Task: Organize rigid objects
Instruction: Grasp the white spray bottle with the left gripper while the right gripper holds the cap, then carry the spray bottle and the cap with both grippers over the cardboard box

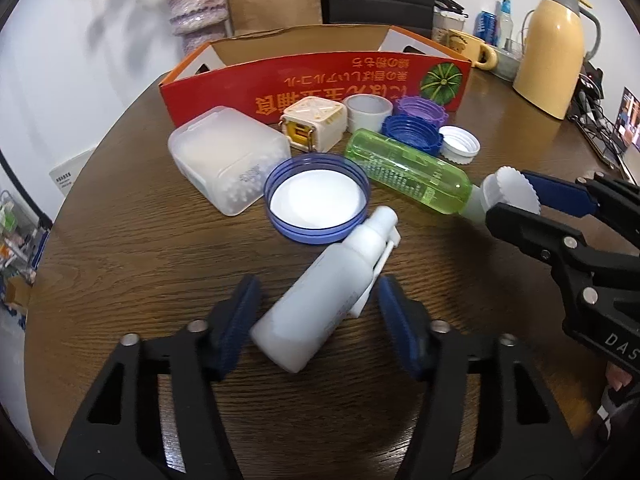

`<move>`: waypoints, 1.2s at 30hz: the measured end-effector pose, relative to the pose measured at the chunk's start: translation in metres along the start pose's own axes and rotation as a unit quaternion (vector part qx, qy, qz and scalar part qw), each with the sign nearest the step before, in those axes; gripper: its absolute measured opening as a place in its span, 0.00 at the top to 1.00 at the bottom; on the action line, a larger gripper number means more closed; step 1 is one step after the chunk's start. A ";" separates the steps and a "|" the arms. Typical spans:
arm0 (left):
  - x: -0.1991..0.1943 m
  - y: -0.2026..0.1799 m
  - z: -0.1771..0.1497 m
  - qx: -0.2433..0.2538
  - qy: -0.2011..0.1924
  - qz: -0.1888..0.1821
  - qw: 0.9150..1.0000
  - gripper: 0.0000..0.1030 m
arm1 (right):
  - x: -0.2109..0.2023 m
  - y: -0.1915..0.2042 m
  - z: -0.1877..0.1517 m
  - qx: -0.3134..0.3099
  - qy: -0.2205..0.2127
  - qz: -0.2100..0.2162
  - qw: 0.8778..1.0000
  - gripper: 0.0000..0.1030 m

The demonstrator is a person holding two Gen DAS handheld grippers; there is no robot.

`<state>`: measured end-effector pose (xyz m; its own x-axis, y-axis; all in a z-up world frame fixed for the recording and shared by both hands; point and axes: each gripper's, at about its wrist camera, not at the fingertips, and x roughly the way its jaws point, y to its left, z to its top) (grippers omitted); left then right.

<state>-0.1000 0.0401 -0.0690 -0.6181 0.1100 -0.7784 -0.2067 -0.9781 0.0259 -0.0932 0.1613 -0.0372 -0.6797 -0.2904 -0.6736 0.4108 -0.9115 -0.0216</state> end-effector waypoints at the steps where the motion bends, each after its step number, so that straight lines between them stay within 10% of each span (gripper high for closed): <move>1: -0.001 -0.001 0.000 0.002 -0.001 -0.003 1.000 0.53 | 0.000 0.000 0.000 0.000 0.000 0.000 1.000 0.56; 13: -0.014 -0.011 -0.005 0.003 -0.016 -0.037 0.999 0.77 | -0.007 0.000 -0.004 0.003 -0.004 -0.005 1.000 0.56; 36: -0.059 -0.006 0.007 -0.006 -0.089 -0.036 0.995 0.77 | -0.029 0.006 0.004 -0.006 -0.029 -0.012 0.999 0.56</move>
<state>-0.0675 0.0407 -0.0190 -0.7266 0.2076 -0.6550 -0.2462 -0.9686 -0.0339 -0.0727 0.1629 -0.0148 -0.7240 -0.2847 -0.6283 0.4004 -0.9152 -0.0466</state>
